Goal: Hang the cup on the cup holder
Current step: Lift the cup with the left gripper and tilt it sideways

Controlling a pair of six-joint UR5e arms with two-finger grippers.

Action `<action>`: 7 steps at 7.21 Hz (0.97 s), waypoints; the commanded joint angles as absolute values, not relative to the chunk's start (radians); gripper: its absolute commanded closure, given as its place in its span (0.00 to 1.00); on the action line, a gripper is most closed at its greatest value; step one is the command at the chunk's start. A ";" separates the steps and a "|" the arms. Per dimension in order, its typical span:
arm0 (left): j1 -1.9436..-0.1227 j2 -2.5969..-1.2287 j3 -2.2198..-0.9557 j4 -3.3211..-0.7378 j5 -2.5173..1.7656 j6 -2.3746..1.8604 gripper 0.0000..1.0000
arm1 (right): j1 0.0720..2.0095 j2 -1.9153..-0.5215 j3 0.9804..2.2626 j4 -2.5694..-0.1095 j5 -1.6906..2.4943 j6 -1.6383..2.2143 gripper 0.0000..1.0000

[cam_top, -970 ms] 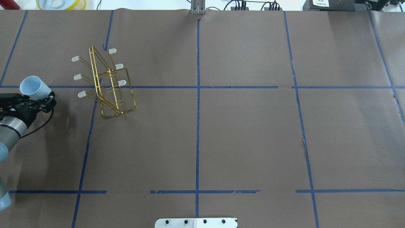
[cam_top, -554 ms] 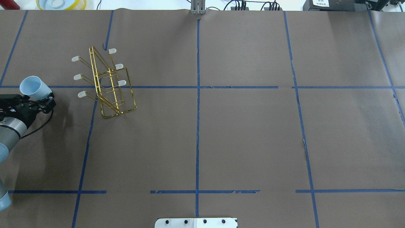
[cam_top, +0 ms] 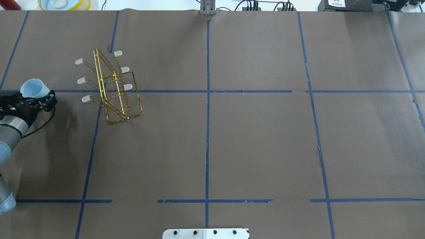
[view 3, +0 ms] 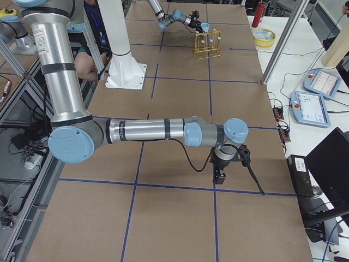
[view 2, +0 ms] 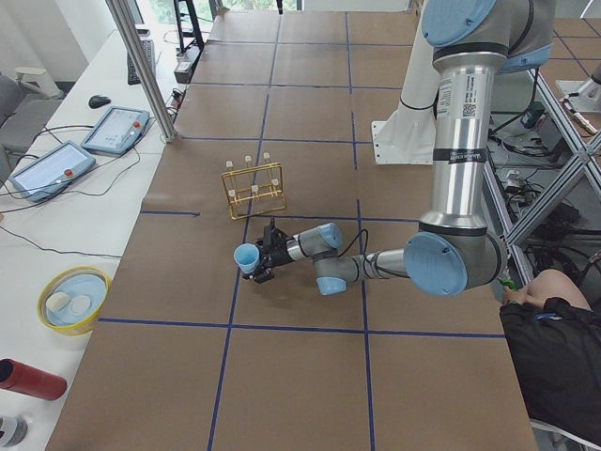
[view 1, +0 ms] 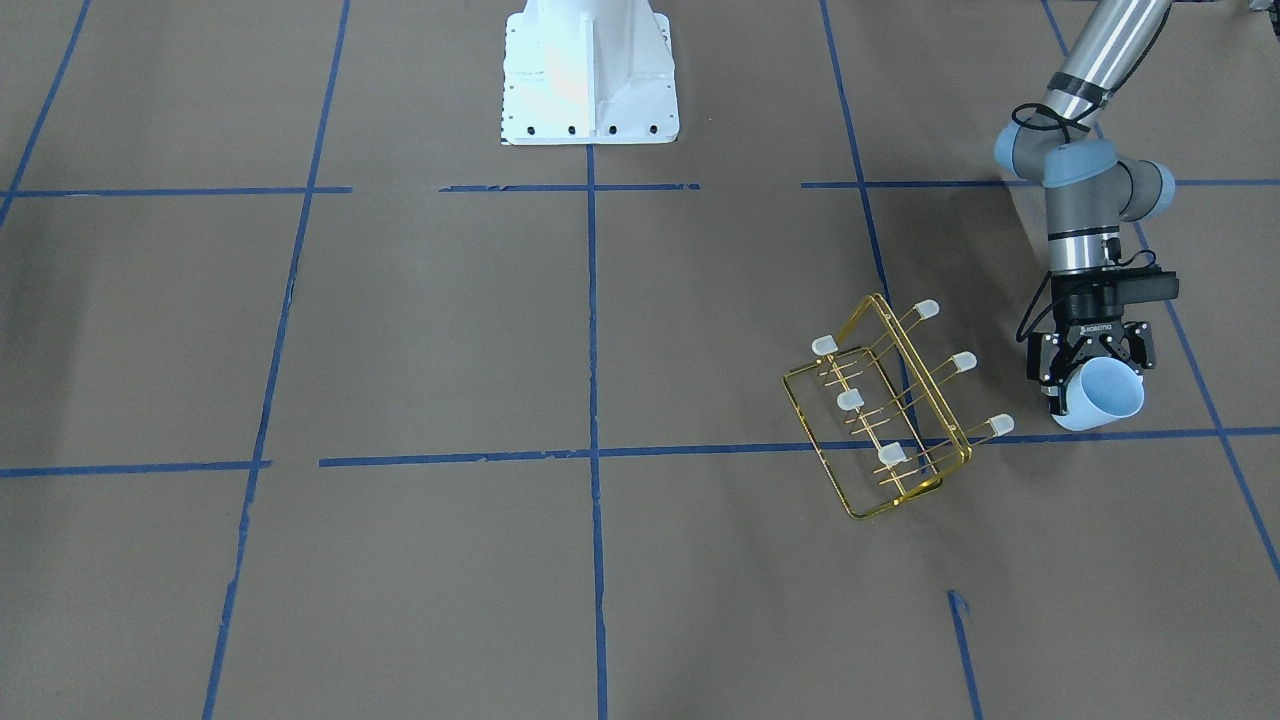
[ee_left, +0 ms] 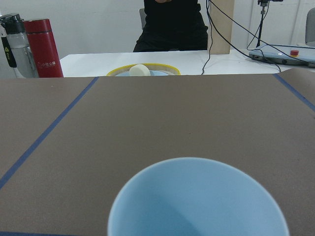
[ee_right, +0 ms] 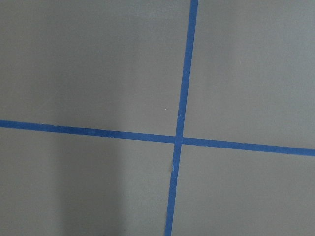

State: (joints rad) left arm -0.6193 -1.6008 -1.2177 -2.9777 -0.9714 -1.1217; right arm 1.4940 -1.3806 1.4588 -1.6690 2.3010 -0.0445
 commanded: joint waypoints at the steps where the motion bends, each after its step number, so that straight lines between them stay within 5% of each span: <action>1: -0.623 -1.620 -1.200 -2.974 -0.976 -1.137 0.00 | 1.494 -1.381 1.459 -1.669 2.301 -0.044 0.00; 4: -0.623 -1.626 -1.184 -2.971 -1.005 -1.161 0.04 | 1.494 -1.381 1.459 -1.669 2.301 -0.044 0.00; 7: -0.623 -1.626 -1.186 -2.971 -1.022 -1.173 0.26 | 1.494 -1.381 1.459 -1.669 2.301 -0.044 0.00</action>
